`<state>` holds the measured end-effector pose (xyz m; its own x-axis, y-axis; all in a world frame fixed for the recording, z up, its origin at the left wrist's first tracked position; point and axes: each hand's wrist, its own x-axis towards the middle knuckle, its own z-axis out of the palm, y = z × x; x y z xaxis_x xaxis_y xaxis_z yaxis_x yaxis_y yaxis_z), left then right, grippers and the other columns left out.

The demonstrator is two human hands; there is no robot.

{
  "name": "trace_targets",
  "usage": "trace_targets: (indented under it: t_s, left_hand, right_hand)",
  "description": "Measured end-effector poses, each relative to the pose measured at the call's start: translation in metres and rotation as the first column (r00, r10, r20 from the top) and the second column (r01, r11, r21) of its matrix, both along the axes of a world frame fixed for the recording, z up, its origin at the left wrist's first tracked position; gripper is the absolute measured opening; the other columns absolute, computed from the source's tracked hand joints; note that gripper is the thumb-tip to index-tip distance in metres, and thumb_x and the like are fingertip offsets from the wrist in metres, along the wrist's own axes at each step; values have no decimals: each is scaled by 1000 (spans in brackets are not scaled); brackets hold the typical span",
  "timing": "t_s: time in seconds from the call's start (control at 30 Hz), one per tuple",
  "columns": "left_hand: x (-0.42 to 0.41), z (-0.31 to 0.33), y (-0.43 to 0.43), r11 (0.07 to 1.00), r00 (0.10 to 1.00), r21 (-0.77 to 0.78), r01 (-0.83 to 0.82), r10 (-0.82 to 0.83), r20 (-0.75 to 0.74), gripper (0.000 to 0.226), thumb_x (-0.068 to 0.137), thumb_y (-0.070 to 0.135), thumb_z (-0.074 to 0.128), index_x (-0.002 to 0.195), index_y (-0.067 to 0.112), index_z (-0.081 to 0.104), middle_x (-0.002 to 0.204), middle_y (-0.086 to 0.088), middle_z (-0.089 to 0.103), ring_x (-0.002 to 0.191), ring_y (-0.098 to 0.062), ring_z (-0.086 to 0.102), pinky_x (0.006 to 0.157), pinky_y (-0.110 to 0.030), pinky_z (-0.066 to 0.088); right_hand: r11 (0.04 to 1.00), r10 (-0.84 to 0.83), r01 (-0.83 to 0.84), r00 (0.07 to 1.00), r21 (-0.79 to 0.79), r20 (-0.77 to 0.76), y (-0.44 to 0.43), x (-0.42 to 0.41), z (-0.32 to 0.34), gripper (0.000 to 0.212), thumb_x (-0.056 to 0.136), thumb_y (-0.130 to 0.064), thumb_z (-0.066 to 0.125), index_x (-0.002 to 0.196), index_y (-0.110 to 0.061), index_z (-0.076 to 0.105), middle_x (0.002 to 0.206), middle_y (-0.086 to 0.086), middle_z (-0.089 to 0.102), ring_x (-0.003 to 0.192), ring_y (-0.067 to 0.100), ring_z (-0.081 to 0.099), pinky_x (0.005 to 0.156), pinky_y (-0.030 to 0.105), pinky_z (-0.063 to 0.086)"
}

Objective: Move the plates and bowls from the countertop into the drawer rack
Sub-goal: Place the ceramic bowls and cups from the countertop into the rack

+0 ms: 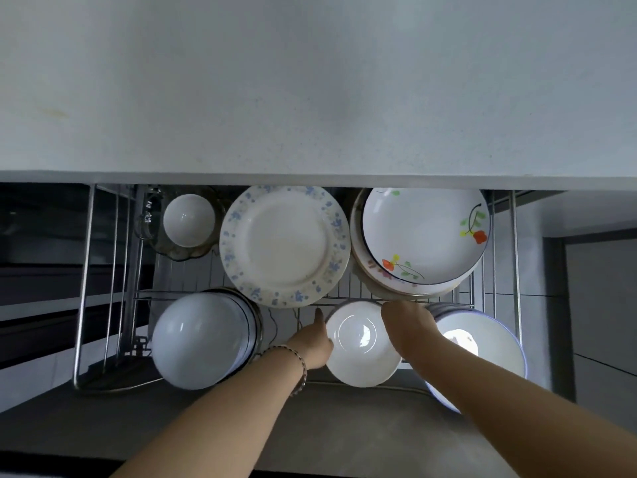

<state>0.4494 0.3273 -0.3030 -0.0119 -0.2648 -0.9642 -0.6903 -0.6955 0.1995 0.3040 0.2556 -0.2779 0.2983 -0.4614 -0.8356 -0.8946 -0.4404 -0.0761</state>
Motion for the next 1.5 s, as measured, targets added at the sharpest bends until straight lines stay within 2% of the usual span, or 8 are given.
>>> trace_targets:
  t_s: [0.2,0.33,0.47,0.67,0.83,1.13,1.37,1.5]
  left_hand:
    - [36,82,-33,898,999,-438,48,-43,22,31,98,22,39,118,10,58,108,-7,67,99,-25,63,81,-33,49]
    - [97,153,-82,786,985,-600,-152,171,-25,20,93,16,49,102,13,66,100,-6,71,95,-24,66,89,-39,53]
    - [166,217,-143,685,971,-728,25,157,181,19,92,22,48,94,15,66,95,-2,70,92,-25,64,82,-34,52]
    - [253,252,-228,646,917,-763,24,291,274,17,90,20,43,75,20,50,97,-5,65,89,-26,57,75,-28,43]
    - [296,237,-273,611,906,-789,-61,366,213,21,91,20,41,100,11,59,106,-9,68,99,-30,62,84,-33,48]
    - [316,192,-299,551,917,-797,-249,399,-10,13,88,19,44,84,22,56,98,-9,70,91,-31,68,84,-42,55]
    - [297,186,-289,494,884,-776,-393,435,-171,24,86,12,46,67,25,52,83,-11,69,75,-31,69,69,-33,52]
    - [261,208,-273,439,731,-594,-674,514,-449,10,92,16,51,100,15,56,89,-8,60,58,-18,60,56,-28,48]
  right_hand:
    - [996,51,-45,995,-73,87,-25,45,70,28,95,-17,42,119,-13,56,119,8,63,110,26,61,89,33,49]
    - [991,-99,120,956,-61,276,-69,93,146,32,94,-23,41,120,-14,58,124,10,61,116,28,56,92,28,45]
    - [947,-256,315,847,-54,465,-135,147,204,29,92,-23,46,111,-11,65,112,6,69,96,20,66,80,25,47]
    - [533,-774,783,299,321,558,-248,237,238,37,95,-31,48,110,2,55,93,14,64,60,21,60,55,24,49]
    - [89,-846,836,-223,542,483,-332,275,224,53,94,-39,47,135,-7,37,129,25,50,109,34,62,71,33,54]
    - [-83,-667,629,-611,773,426,-391,288,197,48,97,-18,40,143,-13,28,142,19,37,122,38,52,91,42,50]
    - [-82,-654,614,-627,785,422,-353,276,186,46,90,0,33,136,-6,34,118,18,42,119,41,53,95,46,51]
    - [3,-799,655,-453,756,396,-300,246,188,22,90,-2,33,112,-1,34,106,25,54,104,48,61,83,44,58]
